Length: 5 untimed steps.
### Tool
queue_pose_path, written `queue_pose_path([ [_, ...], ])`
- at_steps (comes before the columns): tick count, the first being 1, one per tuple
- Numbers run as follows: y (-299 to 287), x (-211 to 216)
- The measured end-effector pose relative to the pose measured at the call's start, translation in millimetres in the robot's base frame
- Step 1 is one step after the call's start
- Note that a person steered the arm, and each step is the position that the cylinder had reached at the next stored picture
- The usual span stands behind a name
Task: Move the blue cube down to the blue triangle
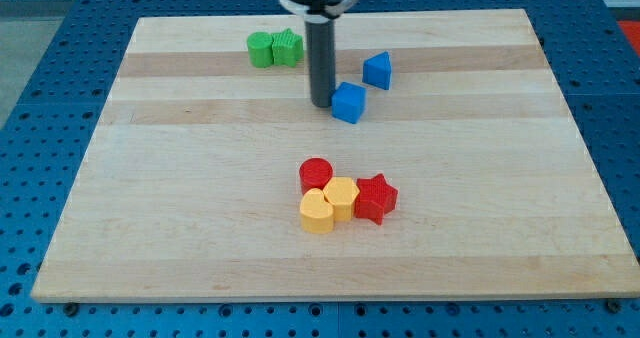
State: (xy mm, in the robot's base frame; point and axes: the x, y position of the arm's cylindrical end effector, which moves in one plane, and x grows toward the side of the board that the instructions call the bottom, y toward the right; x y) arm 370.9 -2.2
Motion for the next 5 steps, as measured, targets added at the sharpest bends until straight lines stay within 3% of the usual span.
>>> queue_pose_path([
  [2,-5.2,15.8],
  [3,7.9,48.0],
  [5,41.5,23.1],
])
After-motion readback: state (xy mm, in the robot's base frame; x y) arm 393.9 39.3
